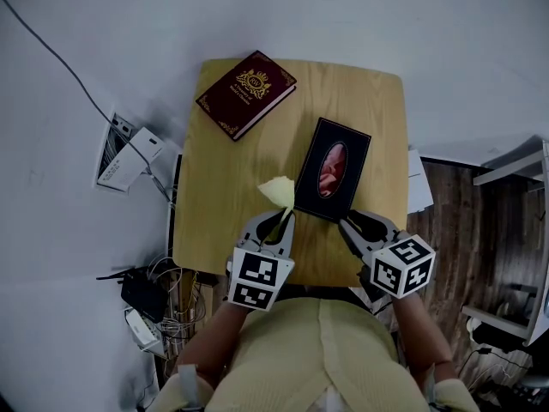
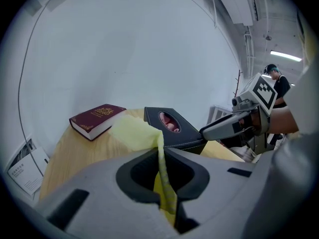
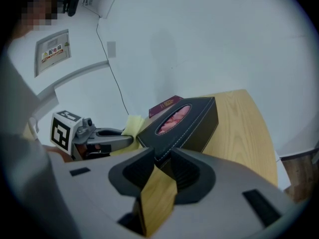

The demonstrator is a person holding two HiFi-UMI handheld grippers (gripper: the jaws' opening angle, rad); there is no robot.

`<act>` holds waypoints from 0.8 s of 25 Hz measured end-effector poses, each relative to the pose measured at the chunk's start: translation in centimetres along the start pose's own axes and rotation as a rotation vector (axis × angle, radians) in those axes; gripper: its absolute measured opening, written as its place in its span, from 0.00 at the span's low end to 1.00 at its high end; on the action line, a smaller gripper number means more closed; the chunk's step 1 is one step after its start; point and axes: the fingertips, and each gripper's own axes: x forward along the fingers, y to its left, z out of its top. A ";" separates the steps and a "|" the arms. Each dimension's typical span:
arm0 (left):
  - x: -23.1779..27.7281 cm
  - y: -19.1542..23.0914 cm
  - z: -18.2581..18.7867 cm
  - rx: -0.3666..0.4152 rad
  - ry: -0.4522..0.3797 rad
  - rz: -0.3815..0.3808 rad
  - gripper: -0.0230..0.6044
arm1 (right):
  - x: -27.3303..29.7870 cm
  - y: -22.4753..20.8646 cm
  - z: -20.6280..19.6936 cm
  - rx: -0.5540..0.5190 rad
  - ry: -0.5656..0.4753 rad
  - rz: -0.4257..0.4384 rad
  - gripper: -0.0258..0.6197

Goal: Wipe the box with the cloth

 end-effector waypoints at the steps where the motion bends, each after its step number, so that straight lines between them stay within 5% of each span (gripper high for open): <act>1: 0.1 0.1 0.0 0.005 0.003 0.006 0.08 | 0.1 0.2 -0.1 0.000 0.004 0.007 0.22; 20: -1.1 5.9 0.3 0.005 -0.006 0.157 0.08 | 3.4 6.0 -1.0 -0.095 0.070 0.137 0.20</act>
